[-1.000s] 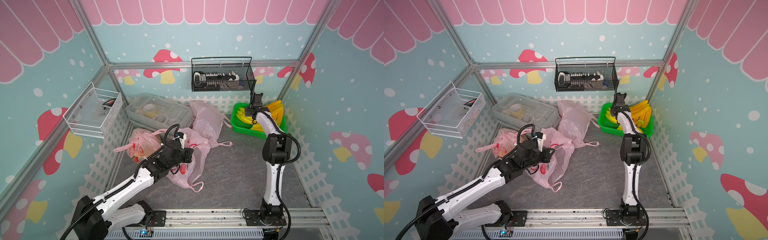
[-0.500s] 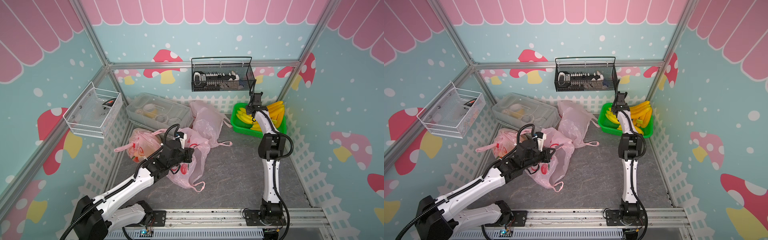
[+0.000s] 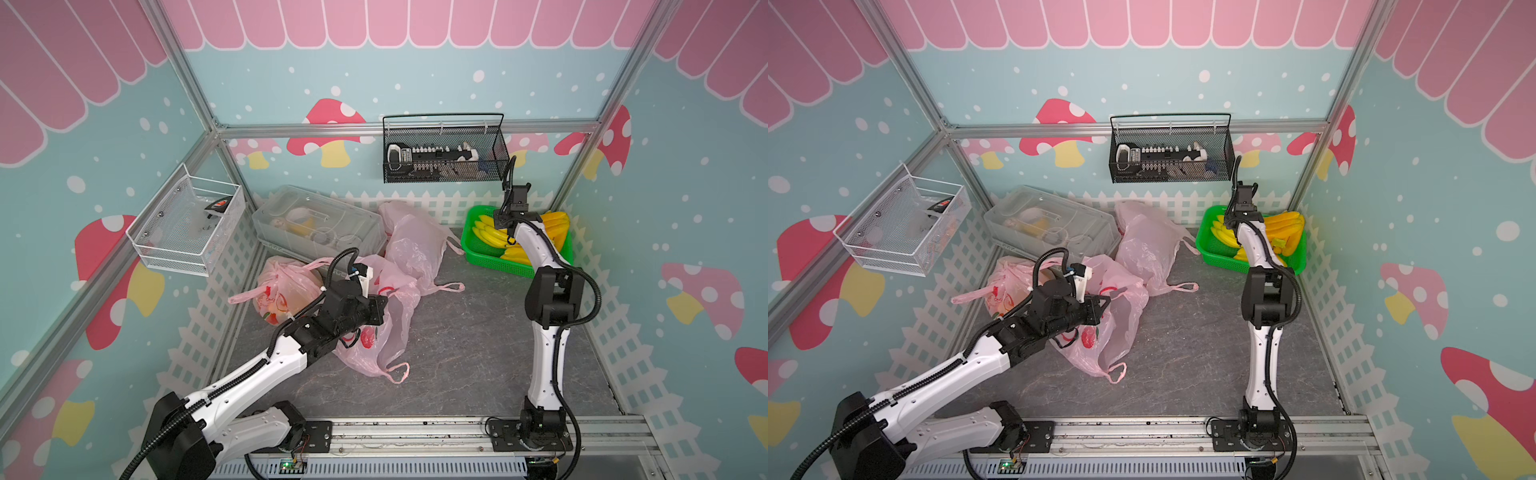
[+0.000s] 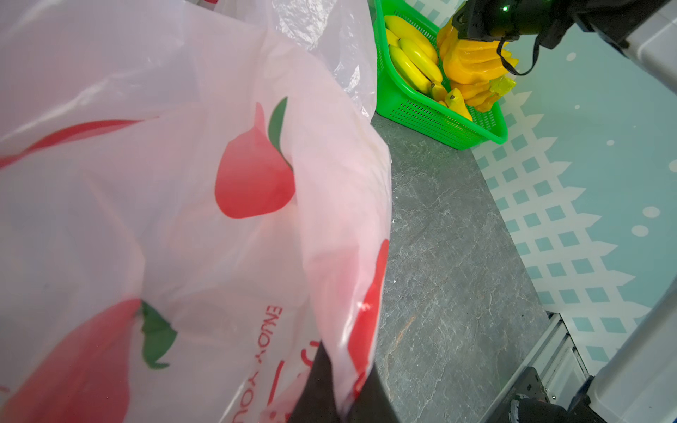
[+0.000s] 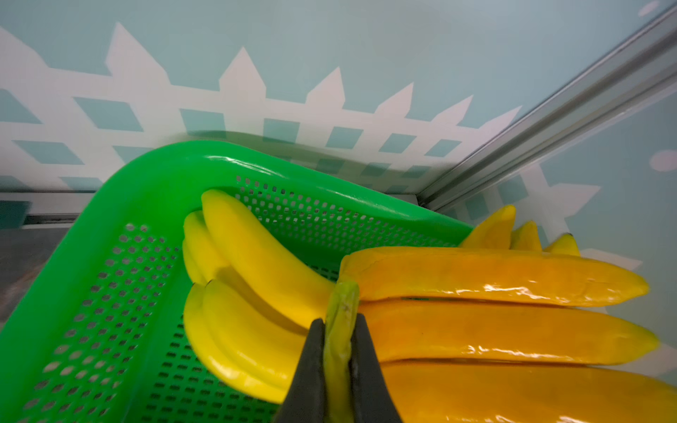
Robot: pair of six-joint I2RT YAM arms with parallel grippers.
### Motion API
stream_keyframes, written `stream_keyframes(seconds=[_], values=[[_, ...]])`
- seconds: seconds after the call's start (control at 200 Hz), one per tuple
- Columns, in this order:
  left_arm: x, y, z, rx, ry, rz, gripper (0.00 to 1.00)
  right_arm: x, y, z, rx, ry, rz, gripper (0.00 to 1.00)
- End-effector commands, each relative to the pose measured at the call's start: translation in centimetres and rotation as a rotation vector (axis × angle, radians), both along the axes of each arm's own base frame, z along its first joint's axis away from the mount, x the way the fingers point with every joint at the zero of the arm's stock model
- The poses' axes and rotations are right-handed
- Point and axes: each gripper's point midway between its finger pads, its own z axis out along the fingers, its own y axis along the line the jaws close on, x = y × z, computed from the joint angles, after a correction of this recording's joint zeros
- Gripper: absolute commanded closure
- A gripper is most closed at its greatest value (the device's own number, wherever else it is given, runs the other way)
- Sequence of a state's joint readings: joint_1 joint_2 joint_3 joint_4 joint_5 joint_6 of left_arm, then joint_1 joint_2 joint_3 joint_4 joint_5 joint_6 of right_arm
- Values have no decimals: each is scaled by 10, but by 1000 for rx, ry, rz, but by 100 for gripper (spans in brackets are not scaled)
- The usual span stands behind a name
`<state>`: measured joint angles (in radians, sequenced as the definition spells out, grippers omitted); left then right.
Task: Place the banana into a plastic bag & tie a knot
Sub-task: Pick up the banana from the basket.
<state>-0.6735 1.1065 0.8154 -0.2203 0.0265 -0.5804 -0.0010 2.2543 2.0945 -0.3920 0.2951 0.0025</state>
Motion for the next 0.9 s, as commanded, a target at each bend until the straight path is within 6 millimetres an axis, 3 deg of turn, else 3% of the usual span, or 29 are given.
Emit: stream_keyframes(seconds=[0.0, 0.15, 0.17, 0.195, 0.475, 0.615, 0.78, 0.896], values=[[0, 5, 7, -17, -7, 23, 100, -17, 14, 55, 36, -140, 9, 100], [-2, 2, 5, -20, 14, 8, 100, -54, 42, 76, 68, -180, 60, 100], [-2, 2, 5, -21, 16, 8, 100, -56, 45, 70, 73, -170, 66, 100], [-3, 2, 5, -24, 17, 7, 100, -66, 49, 84, 80, -197, 74, 100], [-5, 4, 1, -30, 43, 19, 100, -144, 99, 107, 228, -251, 215, 100], [-5, 4, -1, -22, 54, 22, 100, -192, 133, 125, 299, -274, 339, 100], [-4, 4, -1, -10, 64, 24, 100, -251, 182, 131, 331, -227, 540, 100], [-3, 4, 1, -3, 63, 23, 100, -308, 218, 135, 365, -209, 740, 100]])
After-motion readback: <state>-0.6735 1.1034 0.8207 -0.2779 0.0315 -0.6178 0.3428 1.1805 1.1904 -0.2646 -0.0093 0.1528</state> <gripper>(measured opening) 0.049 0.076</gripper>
